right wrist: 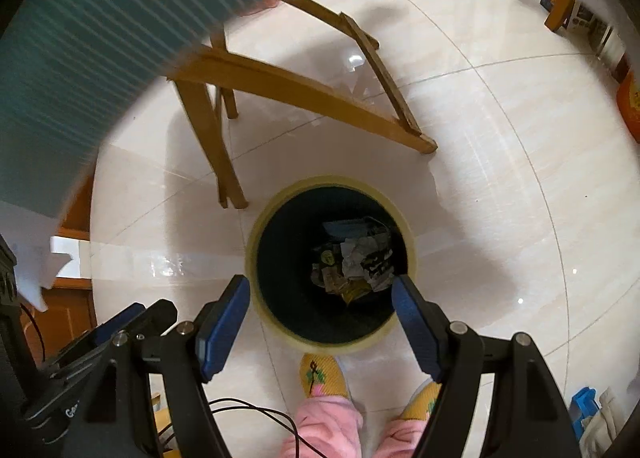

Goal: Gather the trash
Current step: 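Move both open tools back over the table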

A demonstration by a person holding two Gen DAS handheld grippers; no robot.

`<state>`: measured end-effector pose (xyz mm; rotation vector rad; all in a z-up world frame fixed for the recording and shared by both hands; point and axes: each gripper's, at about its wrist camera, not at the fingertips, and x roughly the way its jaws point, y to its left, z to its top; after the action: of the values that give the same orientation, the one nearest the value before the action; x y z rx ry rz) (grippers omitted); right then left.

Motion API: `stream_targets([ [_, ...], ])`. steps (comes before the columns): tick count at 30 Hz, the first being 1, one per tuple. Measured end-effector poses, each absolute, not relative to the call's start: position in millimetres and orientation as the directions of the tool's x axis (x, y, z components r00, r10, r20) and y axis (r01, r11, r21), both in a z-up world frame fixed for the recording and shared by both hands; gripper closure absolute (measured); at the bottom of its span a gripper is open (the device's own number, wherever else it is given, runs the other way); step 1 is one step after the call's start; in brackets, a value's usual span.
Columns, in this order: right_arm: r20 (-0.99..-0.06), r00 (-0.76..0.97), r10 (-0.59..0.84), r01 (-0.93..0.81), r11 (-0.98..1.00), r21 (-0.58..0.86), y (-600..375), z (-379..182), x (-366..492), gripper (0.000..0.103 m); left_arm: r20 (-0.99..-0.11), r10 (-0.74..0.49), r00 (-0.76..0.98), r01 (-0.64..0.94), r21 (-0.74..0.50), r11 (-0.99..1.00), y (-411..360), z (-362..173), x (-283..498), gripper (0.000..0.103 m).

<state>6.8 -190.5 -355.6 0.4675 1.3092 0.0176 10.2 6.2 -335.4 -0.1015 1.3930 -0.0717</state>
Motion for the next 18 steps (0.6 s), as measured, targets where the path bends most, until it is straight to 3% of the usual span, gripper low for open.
stream_targets([
  [18, -0.837, 0.436, 0.33, 0.037, 0.923, 0.383, -203, -100, -30, 0.029, -0.897, -0.119, 0.426, 0.022, -0.122, 0.992, 0, -60, -27, 0.05],
])
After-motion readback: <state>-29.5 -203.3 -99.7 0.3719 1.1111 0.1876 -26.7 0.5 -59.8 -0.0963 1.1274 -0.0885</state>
